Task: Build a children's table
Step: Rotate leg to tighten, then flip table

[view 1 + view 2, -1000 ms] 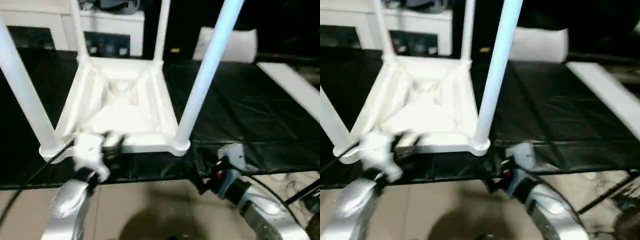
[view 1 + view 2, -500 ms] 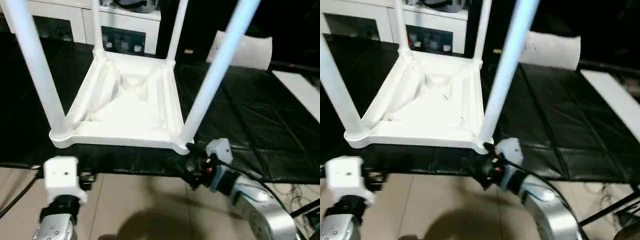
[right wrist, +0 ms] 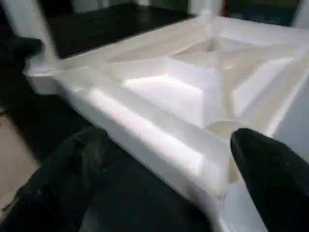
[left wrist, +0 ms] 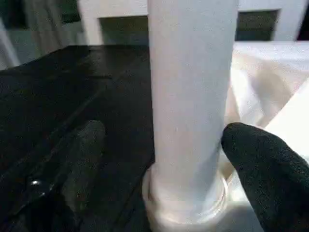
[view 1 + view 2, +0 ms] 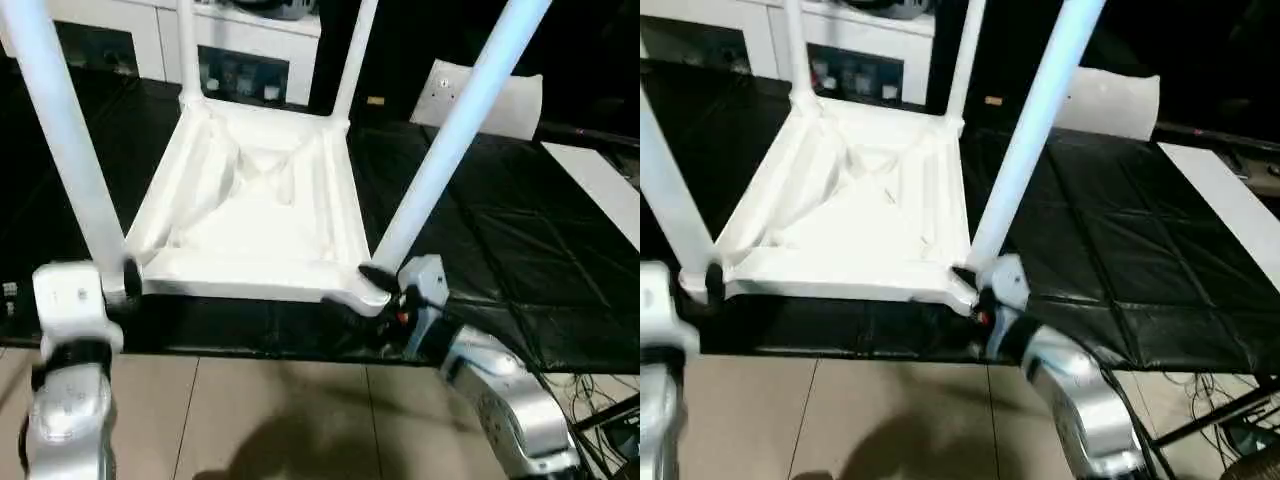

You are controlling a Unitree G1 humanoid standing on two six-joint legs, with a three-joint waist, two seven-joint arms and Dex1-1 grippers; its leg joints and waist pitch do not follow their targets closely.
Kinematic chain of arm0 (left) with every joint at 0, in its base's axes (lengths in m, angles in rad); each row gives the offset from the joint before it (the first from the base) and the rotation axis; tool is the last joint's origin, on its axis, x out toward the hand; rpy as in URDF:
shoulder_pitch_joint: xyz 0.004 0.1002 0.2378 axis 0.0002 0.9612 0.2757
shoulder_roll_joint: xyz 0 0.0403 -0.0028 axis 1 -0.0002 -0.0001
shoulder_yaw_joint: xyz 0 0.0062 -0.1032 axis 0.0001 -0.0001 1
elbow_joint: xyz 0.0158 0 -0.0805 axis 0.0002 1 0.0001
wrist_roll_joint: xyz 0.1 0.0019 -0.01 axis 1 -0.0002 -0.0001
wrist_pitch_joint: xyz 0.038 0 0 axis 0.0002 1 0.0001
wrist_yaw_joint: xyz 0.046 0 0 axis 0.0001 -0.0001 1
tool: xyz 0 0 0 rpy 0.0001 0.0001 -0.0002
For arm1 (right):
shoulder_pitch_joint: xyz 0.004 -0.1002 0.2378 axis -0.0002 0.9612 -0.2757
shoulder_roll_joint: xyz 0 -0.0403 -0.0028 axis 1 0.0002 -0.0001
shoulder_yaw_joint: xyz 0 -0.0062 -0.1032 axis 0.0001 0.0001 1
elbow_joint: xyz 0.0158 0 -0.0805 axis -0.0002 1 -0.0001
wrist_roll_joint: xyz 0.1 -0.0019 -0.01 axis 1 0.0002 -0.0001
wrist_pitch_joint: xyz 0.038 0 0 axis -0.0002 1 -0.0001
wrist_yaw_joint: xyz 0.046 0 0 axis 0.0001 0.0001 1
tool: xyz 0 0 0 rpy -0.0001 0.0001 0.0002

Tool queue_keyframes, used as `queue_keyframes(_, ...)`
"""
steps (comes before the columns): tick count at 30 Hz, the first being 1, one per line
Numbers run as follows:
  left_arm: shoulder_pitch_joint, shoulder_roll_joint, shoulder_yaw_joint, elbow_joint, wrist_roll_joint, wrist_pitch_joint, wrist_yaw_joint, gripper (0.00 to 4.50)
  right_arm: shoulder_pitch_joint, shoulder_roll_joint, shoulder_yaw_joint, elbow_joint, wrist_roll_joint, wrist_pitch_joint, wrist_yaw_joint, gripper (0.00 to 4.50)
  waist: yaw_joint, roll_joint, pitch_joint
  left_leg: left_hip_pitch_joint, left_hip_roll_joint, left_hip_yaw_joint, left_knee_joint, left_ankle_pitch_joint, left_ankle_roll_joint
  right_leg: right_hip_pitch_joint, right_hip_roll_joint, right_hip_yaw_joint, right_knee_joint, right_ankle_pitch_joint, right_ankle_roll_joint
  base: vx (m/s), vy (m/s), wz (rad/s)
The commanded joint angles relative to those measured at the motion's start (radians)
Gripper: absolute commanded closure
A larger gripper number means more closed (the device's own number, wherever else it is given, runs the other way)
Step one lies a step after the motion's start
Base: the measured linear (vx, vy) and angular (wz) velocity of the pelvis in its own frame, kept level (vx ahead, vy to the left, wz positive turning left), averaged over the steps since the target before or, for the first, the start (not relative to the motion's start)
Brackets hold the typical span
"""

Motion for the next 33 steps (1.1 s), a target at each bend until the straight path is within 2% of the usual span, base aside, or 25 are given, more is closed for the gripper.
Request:
queue_keyframes(1, -0.024, 0.005, -0.019, 0.036, -0.028, 0.005, -0.029, 0.07, -0.021, -0.016, -0.086, 0.055, -0.035, -0.029, -0.088, 0.00, -0.001, 0.036, -0.037, 0.016, 0.048, -0.015, -0.095, -0.227, -0.053, 0.022, -0.065, 0.047, -0.063, -0.040, -0.133, 0.000, 0.000, 0.00)
queue_keyframes(3, -0.035, 0.008, -0.026, 0.047, -0.030, 0.008, -0.032, 0.07, -0.029, -0.019, -0.099, 0.073, -0.045, -0.033, -0.112, 0.00, 0.002, 0.036, -0.036, 0.022, 0.048, -0.012, -0.095, -0.254, -0.058, 0.016, -0.064, 0.048, -0.067, -0.077, -0.128, 0.000, 0.000, 0.00)
queue_keyframes(5, -0.070, 0.006, -0.044, 0.083, -0.031, 0.013, -0.036, 0.07, -0.041, -0.043, -0.108, 0.105, -0.071, -0.055, -0.129, 0.00, 0.002, 0.037, -0.034, 0.021, 0.048, -0.012, -0.097, -0.293, -0.065, 0.015, -0.064, 0.048, -0.073, -0.135, -0.117, 0.000, 0.000, 0.00)
queue_keyframes(6, -0.082, 0.006, -0.050, 0.100, -0.035, 0.007, -0.043, 0.07, -0.039, -0.050, -0.100, 0.102, -0.072, -0.059, -0.112, 0.00, 0.002, 0.031, -0.035, 0.022, 0.048, -0.012, -0.096, -0.304, -0.063, 0.014, -0.066, 0.049, -0.076, -0.162, -0.109, 0.000, 0.000, 0.00)
queue_keyframes(8, -0.103, -0.003, -0.057, 0.124, -0.065, -0.012, -0.070, 0.07, -0.035, -0.056, -0.083, 0.092, -0.065, -0.063, -0.077, 0.00, 0.003, 0.029, -0.035, 0.017, 0.049, -0.013, -0.097, -0.305, -0.057, 0.017, -0.068, 0.049, -0.078, -0.186, -0.100, 0.000, 0.000, 0.00)
queue_keyframes(9, -0.109, -0.002, -0.064, 0.129, -0.072, -0.015, -0.084, 0.07, -0.033, -0.056, -0.073, 0.084, -0.058, -0.061, -0.057, 0.00, 0.003, 0.029, -0.035, 0.017, 0.049, -0.013, -0.097, -0.305, -0.057, 0.017, -0.068, 0.049, -0.078, -0.186, -0.100, 0.000, 0.000, 0.00)
queue_keyframes(11, -0.116, 0.000, -0.079, 0.135, -0.075, -0.021, -0.103, 0.41, -0.026, -0.057, -0.051, 0.065, -0.043, -0.057, -0.016, 0.00, 0.001, 0.030, -0.036, 0.015, 0.051, -0.014, -0.097, -0.283, -0.051, 0.017, -0.069, 0.049, -0.076, -0.163, -0.109, 0.000, 0.000, 0.00)
queue_keyframes(12, -0.119, 0.000, -0.085, 0.138, -0.080, -0.023, -0.109, 0.41, -0.023, -0.057, -0.037, 0.055, -0.034, -0.057, 0.006, 0.00, 0.001, 0.024, -0.037, 0.014, 0.052, -0.012, -0.096, -0.279, -0.045, 0.018, -0.068, 0.049, -0.076, -0.153, -0.113, 0.000, 0.000, 0.00)
queue_keyframes(15, -0.125, -0.008, -0.085, 0.139, -0.077, -0.009, -0.080, 0.58, -0.016, -0.056, 0.010, 0.023, 0.000, -0.042, 0.068, 0.00, 0.001, 0.027, -0.038, 0.013, 0.054, -0.013, -0.096, -0.261, -0.035, 0.020, -0.069, 0.048, -0.073, -0.130, -0.118, 0.000, 0.000, 0.00)
queue_keyframes(17, -0.126, -0.008, -0.088, 0.141, -0.072, -0.006, -0.066, 0.88, -0.019, -0.056, 0.044, 0.017, 0.023, -0.039, 0.106, 0.00, 0.002, 0.021, -0.039, 0.013, 0.054, -0.012, -0.094, -0.241, -0.026, 0.020, -0.068, 0.048, -0.070, -0.108, -0.127, 0.000, 0.000, 0.00)
queue_keyframes(18, -0.125, -0.007, -0.090, 0.141, -0.071, -0.006, -0.067, 0.89, -0.023, -0.055, 0.052, 0.018, 0.027, -0.036, 0.122, 0.00, 0.002, 0.019, -0.039, 0.012, 0.054, -0.011, -0.093, -0.230, -0.023, 0.021, -0.068, 0.048, -0.069, -0.102, -0.131, 0.000, 0.000, 0.00)
queue_keyframes(27, -0.119, 0.006, -0.095, 0.148, -0.100, 0.001, -0.094, 1.72, -0.051, -0.071, 0.086, 0.024, 0.047, -0.004, 0.210, 0.00, 0.005, 0.022, -0.037, 0.015, 0.055, -0.010, -0.095, -0.238, -0.029, 0.018, -0.069, 0.049, -0.071, -0.124, -0.133, 0.000, 0.000, 0.00)
queue_keyframes(32, -0.116, 0.011, -0.104, 0.148, -0.100, 0.013, -0.100, 2.17, -0.060, -0.071, 0.091, 0.028, 0.049, -0.002, 0.227, 0.00, 0.010, 0.027, -0.037, 0.017, 0.056, -0.010, -0.096, -0.243, -0.038, 0.017, -0.068, 0.049, -0.071, -0.121, -0.130, 0.000, 0.000, 0.00)
queue_keyframes(33, -0.115, 0.011, -0.105, 0.148, -0.101, 0.014, -0.100, 2.25, -0.061, -0.068, 0.090, 0.025, 0.049, 0.000, 0.231, 0.00, 0.011, 0.025, -0.036, 0.016, 0.055, -0.010, -0.097, -0.248, -0.039, 0.017, -0.068, 0.049, -0.072, -0.126, -0.129, 0.000, 0.000, 0.00)
